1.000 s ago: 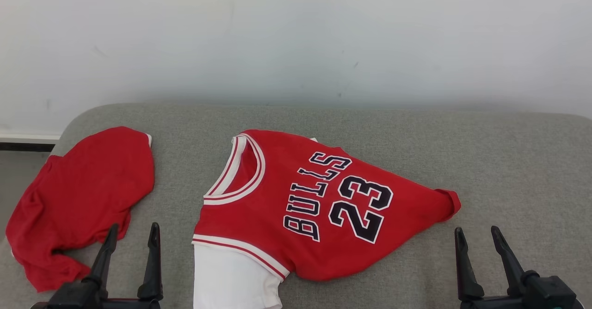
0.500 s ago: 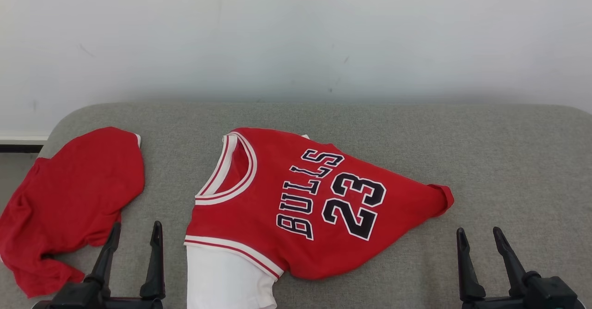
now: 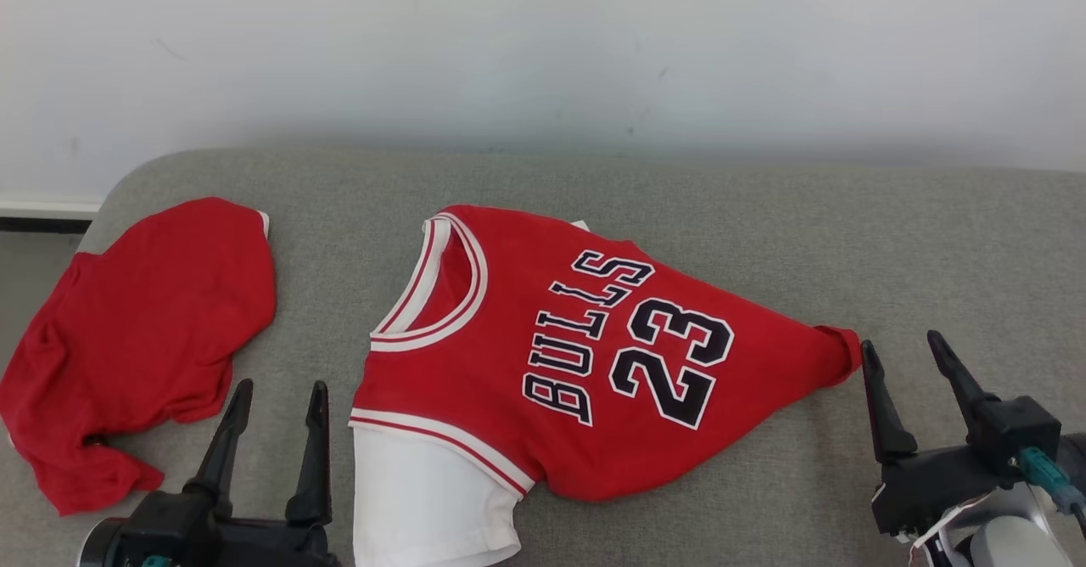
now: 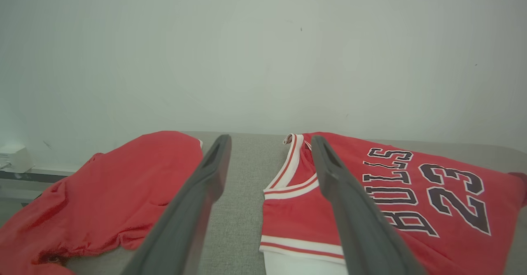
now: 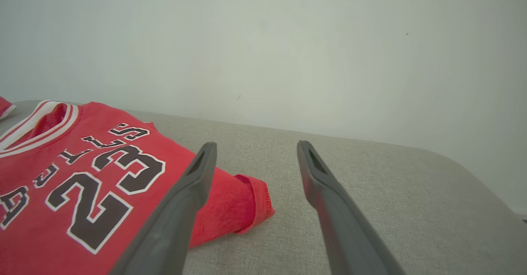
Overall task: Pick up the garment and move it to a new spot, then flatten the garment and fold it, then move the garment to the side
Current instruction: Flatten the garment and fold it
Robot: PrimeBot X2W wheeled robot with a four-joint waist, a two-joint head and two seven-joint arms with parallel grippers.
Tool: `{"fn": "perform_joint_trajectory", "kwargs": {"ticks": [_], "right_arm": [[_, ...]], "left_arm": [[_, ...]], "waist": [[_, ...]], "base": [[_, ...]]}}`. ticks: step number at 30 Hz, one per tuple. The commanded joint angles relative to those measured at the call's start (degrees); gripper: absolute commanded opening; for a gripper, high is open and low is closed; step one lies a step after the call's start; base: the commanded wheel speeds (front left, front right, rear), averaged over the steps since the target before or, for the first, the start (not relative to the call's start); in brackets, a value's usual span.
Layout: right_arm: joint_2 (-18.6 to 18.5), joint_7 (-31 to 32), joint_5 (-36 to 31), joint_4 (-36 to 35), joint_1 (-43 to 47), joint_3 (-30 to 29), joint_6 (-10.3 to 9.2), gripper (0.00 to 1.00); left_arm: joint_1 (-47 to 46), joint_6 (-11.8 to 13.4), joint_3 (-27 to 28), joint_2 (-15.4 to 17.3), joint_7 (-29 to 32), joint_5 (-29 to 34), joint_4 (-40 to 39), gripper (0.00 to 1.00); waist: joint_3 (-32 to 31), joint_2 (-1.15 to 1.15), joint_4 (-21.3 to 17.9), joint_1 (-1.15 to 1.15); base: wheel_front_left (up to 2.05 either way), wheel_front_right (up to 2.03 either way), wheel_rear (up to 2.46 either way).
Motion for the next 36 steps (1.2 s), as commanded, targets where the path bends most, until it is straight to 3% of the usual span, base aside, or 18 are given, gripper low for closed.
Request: {"fn": "perform_joint_trajectory", "kwargs": {"ticks": [1,7,12,13,15,23,29,36], "right_arm": [[-0.69,-0.02,0.15,0.89,-1.17,0.34,-0.13,1.00],[-4.45,0.01,1.02,11.57,-7.64,2.07,-0.13,1.00],[-5.50,-0.16,2.71,21.87,-11.54,4.11,-0.13,1.00],[-5.32,-0.17,3.28,23.16,-12.06,4.43,-0.13,0.70],[-5.28,-0.21,4.16,25.49,-13.01,5.30,-0.13,0.00],[-6.27,-0.26,6.25,23.43,-13.72,5.74,-0.13,0.00],[-7.54,-0.20,6.94,16.47,-10.61,6.02,-0.13,0.00],[-10.98,-0.19,8.83,8.29,-3.95,2.33,-0.13,0.00]], "left_arm": [[-0.92,-0.26,-0.12,-0.38,-0.06,0.38,0.10,1.00],[-3.68,-1.49,-1.25,-1.69,-0.06,1.15,0.93,1.00],[-5.08,-2.13,-1.37,-2.42,-0.06,1.48,1.82,1.00],[-5.10,-2.28,-1.29,-2.50,-0.06,1.56,1.93,1.00],[-5.08,-2.35,-1.15,-2.64,-0.06,1.71,2.17,1.00],[-3.33,-2.64,0.27,-3.11,-0.06,2.07,2.73,1.00],[-0.94,-2.80,1.20,-3.48,-0.06,1.93,3.56,1.00],[1.56,-2.74,1.96,-3.80,-0.06,1.92,3.56,1.00]], "waist": [[1.85,0.00,1.45,-0.01],[5.20,0.00,4.40,-0.01],[6.10,0.00,6.21,-0.01],[6.08,0.00,6.34,-0.01],[5.96,0.00,6.50,-0.01],[3.63,0.00,5.03,-0.01],[0.01,0.00,2.49,-0.01],[-2.80,0.00,0.54,-0.01]], "base": [[0.00,0.00,0.00],[0.00,0.00,0.00],[0.00,0.00,0.00],[0.00,0.00,0.00],[0.00,0.00,0.00],[0.00,0.00,0.00],[0.00,0.00,0.00],[0.00,0.00,0.00]]}}
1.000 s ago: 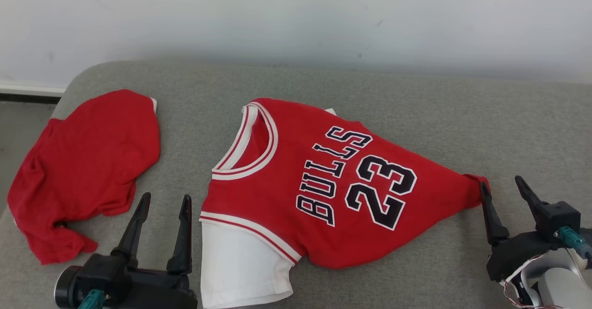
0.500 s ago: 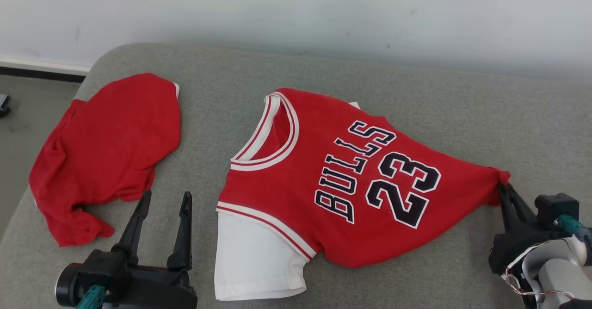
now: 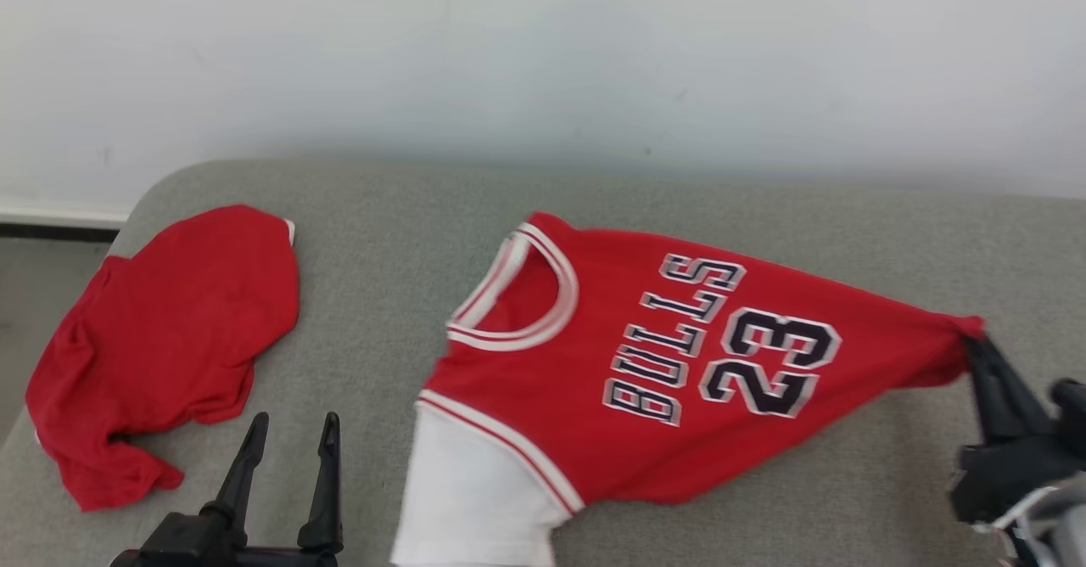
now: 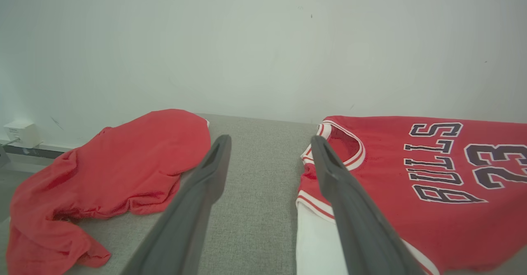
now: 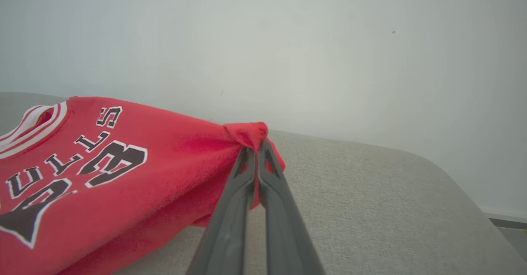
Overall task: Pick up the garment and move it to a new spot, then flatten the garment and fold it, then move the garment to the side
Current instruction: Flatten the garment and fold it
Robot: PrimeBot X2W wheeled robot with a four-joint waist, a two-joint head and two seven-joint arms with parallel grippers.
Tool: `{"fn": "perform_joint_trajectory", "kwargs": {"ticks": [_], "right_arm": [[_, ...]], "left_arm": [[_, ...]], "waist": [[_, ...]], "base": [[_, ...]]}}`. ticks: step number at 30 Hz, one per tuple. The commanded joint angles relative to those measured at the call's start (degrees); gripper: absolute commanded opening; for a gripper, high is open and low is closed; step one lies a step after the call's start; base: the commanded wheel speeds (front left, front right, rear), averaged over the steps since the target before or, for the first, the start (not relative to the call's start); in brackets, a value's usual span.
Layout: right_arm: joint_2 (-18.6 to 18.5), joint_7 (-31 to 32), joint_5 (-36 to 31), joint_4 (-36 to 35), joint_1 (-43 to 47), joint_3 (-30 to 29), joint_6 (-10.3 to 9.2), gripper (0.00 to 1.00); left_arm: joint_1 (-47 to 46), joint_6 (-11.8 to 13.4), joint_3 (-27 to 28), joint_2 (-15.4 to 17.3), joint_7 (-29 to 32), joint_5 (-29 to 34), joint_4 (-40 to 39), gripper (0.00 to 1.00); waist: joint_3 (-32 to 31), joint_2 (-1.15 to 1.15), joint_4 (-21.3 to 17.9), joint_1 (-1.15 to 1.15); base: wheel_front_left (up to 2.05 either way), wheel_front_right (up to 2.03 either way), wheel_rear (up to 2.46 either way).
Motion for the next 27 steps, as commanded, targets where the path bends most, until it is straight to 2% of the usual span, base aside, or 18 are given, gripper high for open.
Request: {"fn": "perform_joint_trajectory", "kwargs": {"ticks": [1,6,10,14,17,21,27], "right_arm": [[-2.50,-0.04,0.85,-2.21,2.74,-2.06,-0.13,0.00],[-5.42,0.35,0.92,-5.80,6.76,-6.15,-0.13,0.00],[-4.70,2.92,-0.07,-10.72,9.68,-9.00,-0.13,0.00],[-2.81,5.15,-1.01,-14.77,9.28,-8.49,-0.13,0.00],[-1.72,6.20,-1.50,-15.60,6.21,-6.19,-0.13,0.00],[-0.17,6.77,-2.38,-12.95,-0.63,-0.89,-0.13,0.00],[2.00,5.63,-2.68,-2.07,-15.53,8.80,-0.13,0.00]], "left_arm": [[0.94,-0.17,0.15,-0.27,-0.04,0.13,-0.10,1.00],[1.70,-0.26,0.22,-0.38,-0.04,-0.17,-0.02,1.00],[2.41,-0.19,0.16,-0.43,-0.04,-0.13,-0.01,1.00],[2.21,-0.15,-0.57,-0.49,-0.04,-0.03,0.22,1.00],[1.19,-0.19,-1.47,-0.54,-0.04,-0.12,0.64,1.00],[0.00,-0.36,-2.71,-0.56,-0.04,-0.53,1.29,1.00],[-1.95,-0.46,-4.66,-0.59,-0.04,-1.64,2.09,1.00]], "waist": [[-1.78,0.00,-1.61,0.01],[-2.01,0.00,-1.74,0.01],[-2.27,0.00,-1.66,0.01],[-2.37,0.00,-0.73,0.01],[-2.24,0.00,0.46,0.01],[-1.82,0.00,2.81,0.01],[0.43,0.00,6.89,0.01]], "base": [[0.00,0.00,0.00],[0.00,0.00,0.00],[0.00,0.00,0.00],[0.00,0.00,0.00],[0.00,0.00,0.00],[0.00,0.00,0.00],[0.00,0.00,0.00]]}}
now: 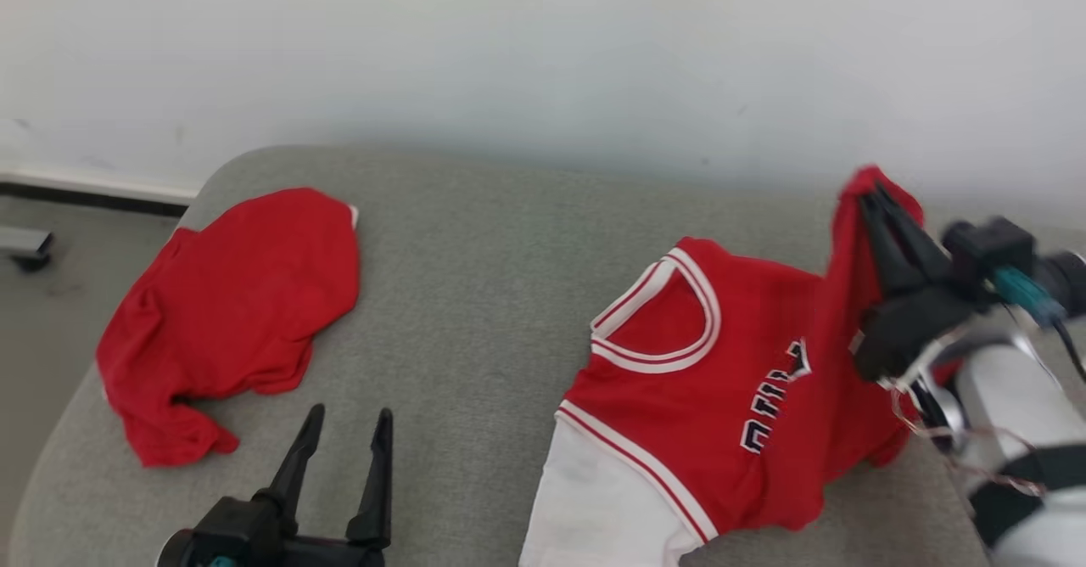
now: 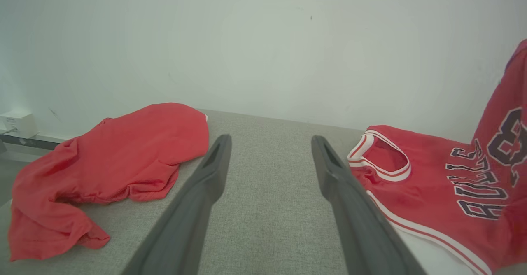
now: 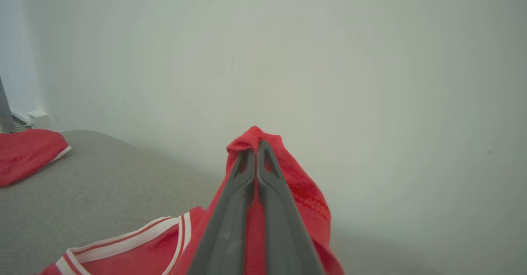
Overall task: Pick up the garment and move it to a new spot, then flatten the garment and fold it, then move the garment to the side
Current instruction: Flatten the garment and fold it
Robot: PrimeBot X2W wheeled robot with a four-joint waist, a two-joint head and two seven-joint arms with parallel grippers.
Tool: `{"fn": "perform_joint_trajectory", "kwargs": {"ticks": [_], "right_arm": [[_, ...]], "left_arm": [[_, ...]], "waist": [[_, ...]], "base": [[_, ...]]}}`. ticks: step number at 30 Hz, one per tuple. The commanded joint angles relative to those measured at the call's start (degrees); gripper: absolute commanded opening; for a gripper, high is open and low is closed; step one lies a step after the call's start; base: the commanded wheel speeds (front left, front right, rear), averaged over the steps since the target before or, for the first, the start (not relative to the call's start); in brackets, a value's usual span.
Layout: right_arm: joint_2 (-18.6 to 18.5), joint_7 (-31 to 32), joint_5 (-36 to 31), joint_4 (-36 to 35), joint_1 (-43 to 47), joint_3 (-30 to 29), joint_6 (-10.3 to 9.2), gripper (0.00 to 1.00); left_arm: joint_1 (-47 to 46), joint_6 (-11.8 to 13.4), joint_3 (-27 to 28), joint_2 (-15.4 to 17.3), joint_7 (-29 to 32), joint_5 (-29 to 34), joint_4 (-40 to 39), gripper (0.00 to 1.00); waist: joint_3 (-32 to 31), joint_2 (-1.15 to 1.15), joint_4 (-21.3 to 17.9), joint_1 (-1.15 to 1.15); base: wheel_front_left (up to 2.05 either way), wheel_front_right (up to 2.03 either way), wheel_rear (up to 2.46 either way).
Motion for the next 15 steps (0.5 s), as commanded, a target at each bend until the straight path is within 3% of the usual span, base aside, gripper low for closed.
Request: {"fn": "perform_joint_trajectory", "kwargs": {"ticks": [1,8,10,11,15], "right_arm": [[1.11,-0.66,-0.12,3.24,-3.31,2.00,-0.13,0.00],[5.67,-4.58,0.54,19.25,-15.67,9.10,-0.13,0.00],[6.24,-4.37,0.81,24.47,-17.14,10.61,-0.13,0.60],[6.79,-4.47,0.95,26.40,-18.04,11.53,-0.13,1.00],[7.21,-5.57,2.38,31.04,-19.25,13.76,-0.13,1.00]], "left_arm": [[-1.03,0.06,-0.66,-0.06,-0.04,-0.61,0.26,1.00],[-2.94,0.74,-3.46,-0.06,-0.04,-2.18,0.86,1.00],[-3.52,0.89,-4.21,-0.05,-0.05,-2.53,1.02,1.00],[-3.70,1.04,-4.44,-0.06,-0.04,-2.70,1.09,1.00],[-3.76,1.57,-4.48,-0.04,-0.05,-3.03,1.20,1.00]], "waist": [[2.02,0.00,2.93,0.00],[4.43,0.00,6.60,0.00],[4.85,0.00,7.32,0.00],[4.93,0.00,7.52,0.00],[4.95,0.00,7.06,0.00]], "base": [[0.00,0.00,0.00],[0.00,0.00,0.00],[0.00,0.00,0.00],[0.00,0.00,0.00],[0.00,0.00,0.00]]}}
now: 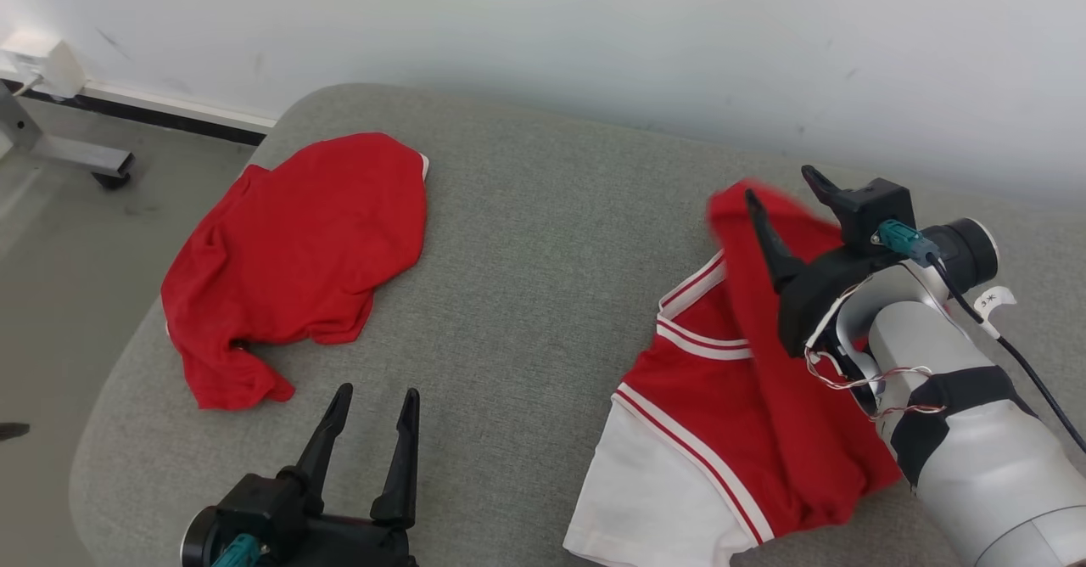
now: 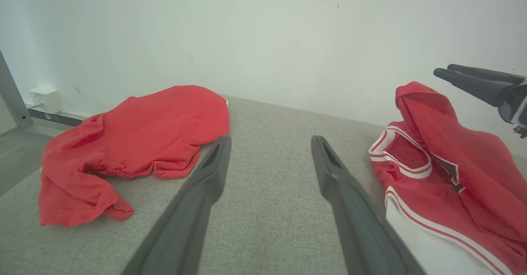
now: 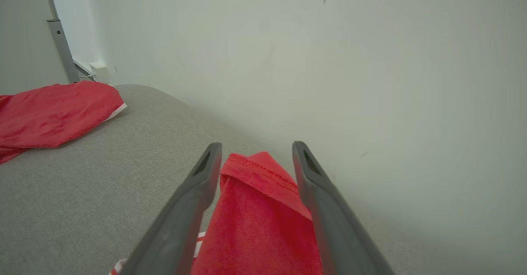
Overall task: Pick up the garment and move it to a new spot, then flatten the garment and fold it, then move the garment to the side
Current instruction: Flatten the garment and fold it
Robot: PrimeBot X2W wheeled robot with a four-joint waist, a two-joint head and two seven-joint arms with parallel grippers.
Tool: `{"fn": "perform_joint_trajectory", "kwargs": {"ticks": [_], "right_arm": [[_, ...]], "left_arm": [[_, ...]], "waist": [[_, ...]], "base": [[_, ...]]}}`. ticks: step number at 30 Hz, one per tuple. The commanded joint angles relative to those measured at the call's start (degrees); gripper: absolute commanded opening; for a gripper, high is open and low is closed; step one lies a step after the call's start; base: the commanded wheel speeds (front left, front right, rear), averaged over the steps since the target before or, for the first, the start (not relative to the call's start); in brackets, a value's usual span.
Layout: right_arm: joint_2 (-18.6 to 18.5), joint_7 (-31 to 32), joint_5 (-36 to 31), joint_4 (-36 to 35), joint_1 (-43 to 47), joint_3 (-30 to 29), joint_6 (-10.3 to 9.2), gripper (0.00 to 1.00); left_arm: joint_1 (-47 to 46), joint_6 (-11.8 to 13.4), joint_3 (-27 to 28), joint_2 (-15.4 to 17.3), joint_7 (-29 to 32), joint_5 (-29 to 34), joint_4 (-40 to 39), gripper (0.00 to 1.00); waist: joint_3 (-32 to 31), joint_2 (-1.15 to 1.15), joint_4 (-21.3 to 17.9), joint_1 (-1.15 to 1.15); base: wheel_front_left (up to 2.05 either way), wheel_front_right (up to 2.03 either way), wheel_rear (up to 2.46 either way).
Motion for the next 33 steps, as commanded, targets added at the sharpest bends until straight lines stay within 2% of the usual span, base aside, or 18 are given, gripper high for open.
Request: {"fn": "perform_joint_trajectory", "kwargs": {"ticks": [1,8,15,20,27,33], "right_arm": [[-0.43,-0.48,0.97,1.32,-0.15,0.60,-0.13,1.00],[-2.32,-0.94,3.71,-1.00,-0.48,0.88,-0.13,1.00],[-7.49,-0.88,6.54,-10.78,6.70,-3.65,-0.13,1.00],[-10.22,-0.88,6.96,-14.70,13.97,-7.30,-0.13,1.00],[-10.06,-0.89,7.41,-17.10,21.88,-10.60,-0.13,1.00],[-8.56,-0.89,7.99,-15.50,21.59,-9.46,-0.13,1.00]], "left_arm": [[-0.19,0.20,0.24,-0.01,-0.04,-0.04,0.04,1.00],[0.80,0.22,1.46,0.01,-0.04,0.92,0.16,1.00],[1.57,0.00,3.15,0.03,-0.04,1.97,-0.76,1.00],[2.12,-0.10,3.93,0.02,-0.04,2.13,-1.37,1.00],[1.43,-0.30,3.54,0.01,-0.04,1.81,-1.89,1.00],[0.28,-0.42,3.06,0.01,-0.05,1.96,-1.87,1.00]], "waist": [[0.19,-0.01,-0.45,-0.01],[-1.25,-0.01,-3.85,-0.01],[-2.34,-0.01,-7.37,-0.01],[-2.06,-0.01,-9.00,-0.01],[-0.44,-0.01,-9.42,-0.01],[1.10,-0.01,-8.49,-0.01]], "base": [[0.00,0.00,0.00],[0.00,0.00,0.00],[0.00,0.00,0.00],[0.00,0.00,0.00],[0.00,0.00,0.00],[0.00,0.00,0.00]]}}
